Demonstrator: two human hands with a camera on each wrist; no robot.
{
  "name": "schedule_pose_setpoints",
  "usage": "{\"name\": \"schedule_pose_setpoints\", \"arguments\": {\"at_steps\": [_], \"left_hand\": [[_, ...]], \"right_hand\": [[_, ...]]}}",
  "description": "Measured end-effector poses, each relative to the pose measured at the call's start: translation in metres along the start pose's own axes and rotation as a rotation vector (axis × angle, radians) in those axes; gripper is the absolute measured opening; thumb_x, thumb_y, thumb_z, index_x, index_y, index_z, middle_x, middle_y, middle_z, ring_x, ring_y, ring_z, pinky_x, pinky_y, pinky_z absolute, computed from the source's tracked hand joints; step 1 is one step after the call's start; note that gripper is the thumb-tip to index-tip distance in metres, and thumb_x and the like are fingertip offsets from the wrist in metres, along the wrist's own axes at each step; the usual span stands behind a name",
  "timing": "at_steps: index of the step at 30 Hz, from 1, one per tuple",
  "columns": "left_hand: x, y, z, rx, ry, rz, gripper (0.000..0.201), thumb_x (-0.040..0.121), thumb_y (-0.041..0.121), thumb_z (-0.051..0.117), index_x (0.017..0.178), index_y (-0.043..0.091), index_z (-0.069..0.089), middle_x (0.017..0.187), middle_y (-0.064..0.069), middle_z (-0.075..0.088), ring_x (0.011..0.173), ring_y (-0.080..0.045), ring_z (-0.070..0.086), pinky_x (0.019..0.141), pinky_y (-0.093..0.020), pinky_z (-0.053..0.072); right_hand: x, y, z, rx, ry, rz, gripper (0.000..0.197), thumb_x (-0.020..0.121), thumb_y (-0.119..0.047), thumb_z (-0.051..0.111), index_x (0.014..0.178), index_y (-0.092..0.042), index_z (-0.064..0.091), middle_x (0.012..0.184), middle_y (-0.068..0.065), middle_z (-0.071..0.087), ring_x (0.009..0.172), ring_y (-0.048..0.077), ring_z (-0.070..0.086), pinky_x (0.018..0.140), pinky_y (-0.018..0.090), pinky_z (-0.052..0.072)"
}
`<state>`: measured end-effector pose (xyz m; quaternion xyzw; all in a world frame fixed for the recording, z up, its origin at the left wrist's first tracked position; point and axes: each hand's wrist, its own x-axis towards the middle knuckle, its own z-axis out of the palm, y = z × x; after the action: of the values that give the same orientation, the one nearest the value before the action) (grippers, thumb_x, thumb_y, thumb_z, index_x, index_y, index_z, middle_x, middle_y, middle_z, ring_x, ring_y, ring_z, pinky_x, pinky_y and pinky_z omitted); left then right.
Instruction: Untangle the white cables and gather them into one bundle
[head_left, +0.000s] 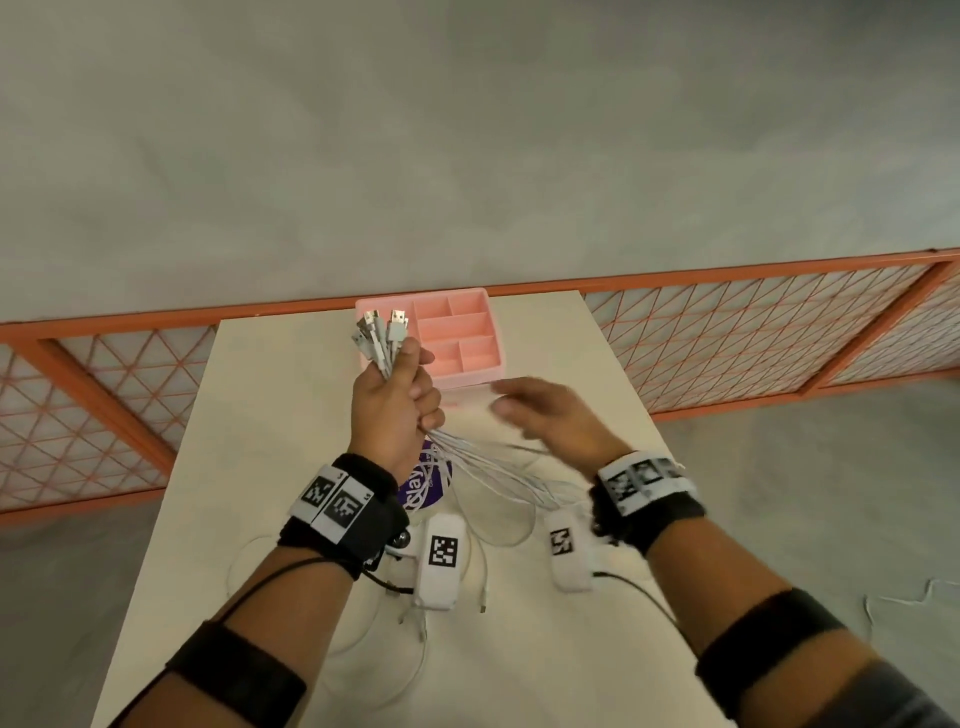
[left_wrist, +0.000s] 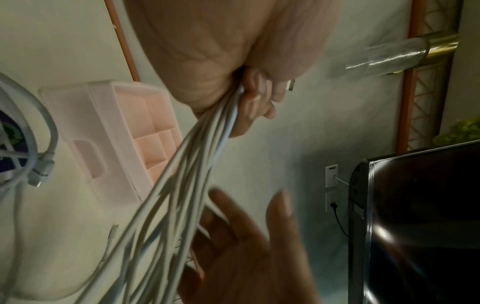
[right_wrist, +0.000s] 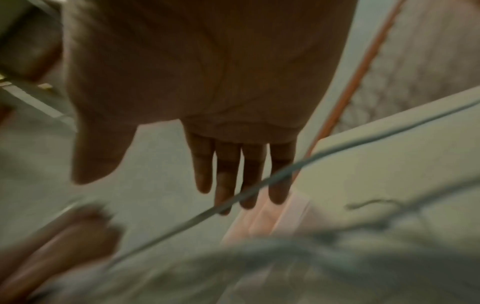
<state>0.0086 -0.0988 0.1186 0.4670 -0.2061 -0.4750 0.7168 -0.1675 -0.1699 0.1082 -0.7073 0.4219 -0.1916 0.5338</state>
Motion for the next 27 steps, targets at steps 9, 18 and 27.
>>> {"name": "schedule_pose_setpoints", "arguments": {"at_steps": [9, 18, 27], "left_hand": [[0.019, 0.029, -0.031, -0.087, 0.147, 0.080, 0.031, 0.103, 0.035, 0.050, 0.083, 0.013, 0.056, 0.055, 0.006, 0.033, 0.044, -0.008, 0.027, 0.043, -0.021, 0.028], [0.035, 0.035, -0.071, -0.182, 0.269, 0.072, 0.032, 0.103, 0.039, 0.049, 0.084, 0.015, 0.056, 0.055, 0.007, 0.033, 0.044, -0.008, 0.025, 0.041, -0.021, 0.025], [0.009, 0.002, -0.076, -0.060, 0.062, -0.234, 0.033, 0.102, 0.040, 0.048, 0.081, 0.015, 0.055, 0.053, 0.008, 0.032, 0.039, -0.004, 0.023, 0.034, -0.017, 0.022]], "right_hand": [[0.001, 0.064, 0.057, -0.518, -0.064, -0.052, 0.026, 0.098, -0.043, 0.052, 0.085, -0.021, 0.057, 0.080, 0.001, 0.064, 0.078, 0.021, 0.062, 0.070, 0.033, 0.046], [-0.042, 0.175, -0.031, -0.906, -0.036, 0.358, 0.018, 0.095, -0.041, 0.052, 0.087, -0.026, 0.058, 0.087, -0.003, 0.062, 0.093, 0.023, 0.065, 0.076, 0.028, 0.046], [-0.057, 0.189, -0.134, -1.181, 0.367, 0.648, 0.016, 0.096, -0.023, 0.045, 0.091, -0.022, 0.060, 0.087, 0.000, 0.062, 0.090, 0.024, 0.059, 0.090, 0.039, 0.048]]}}
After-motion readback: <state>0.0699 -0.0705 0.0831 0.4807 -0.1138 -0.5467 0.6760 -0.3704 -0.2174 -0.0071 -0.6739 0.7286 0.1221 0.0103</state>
